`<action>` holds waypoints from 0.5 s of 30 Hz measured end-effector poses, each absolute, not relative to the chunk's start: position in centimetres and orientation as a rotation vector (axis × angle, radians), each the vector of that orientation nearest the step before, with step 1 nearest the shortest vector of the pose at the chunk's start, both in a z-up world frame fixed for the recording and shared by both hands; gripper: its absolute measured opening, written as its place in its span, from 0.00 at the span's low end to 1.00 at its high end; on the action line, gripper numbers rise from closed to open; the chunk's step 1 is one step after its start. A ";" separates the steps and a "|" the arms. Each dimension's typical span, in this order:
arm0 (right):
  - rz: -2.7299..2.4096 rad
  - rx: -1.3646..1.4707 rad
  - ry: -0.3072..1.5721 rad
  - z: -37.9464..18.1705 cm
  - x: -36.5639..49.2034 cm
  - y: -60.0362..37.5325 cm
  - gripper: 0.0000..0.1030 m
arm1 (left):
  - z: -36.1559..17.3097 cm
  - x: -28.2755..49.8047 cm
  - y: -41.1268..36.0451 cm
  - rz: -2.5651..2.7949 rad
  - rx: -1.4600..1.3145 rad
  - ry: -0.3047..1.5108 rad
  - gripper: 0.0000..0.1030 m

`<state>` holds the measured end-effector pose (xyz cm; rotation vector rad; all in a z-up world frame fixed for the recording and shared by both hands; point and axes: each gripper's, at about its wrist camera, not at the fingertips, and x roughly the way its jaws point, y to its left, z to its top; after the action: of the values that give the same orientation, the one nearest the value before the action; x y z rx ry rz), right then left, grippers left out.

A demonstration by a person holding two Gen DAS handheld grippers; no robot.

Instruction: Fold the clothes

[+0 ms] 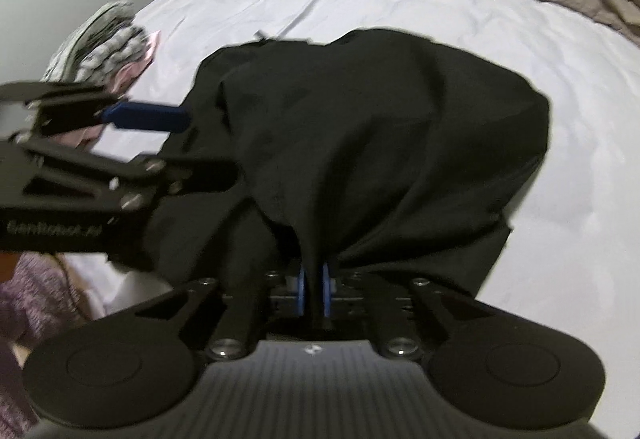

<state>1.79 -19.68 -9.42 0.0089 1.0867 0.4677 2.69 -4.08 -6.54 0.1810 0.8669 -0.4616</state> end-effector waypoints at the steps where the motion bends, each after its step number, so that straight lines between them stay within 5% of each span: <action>1: 0.483 0.008 1.093 -9.5 1.6 -19.5 0.08 | -6.6 2.7 -4.1 -0.466 0.179 0.870 0.58; 15: 0.283 -0.092 1.020 -7.6 2.7 -22.8 0.07 | -8.0 3.4 -2.0 -0.321 0.238 0.899 0.59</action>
<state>2.68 -22.78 -7.64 -0.0922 1.0195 0.2828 3.39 -2.03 -8.05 0.2384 0.8990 -0.3211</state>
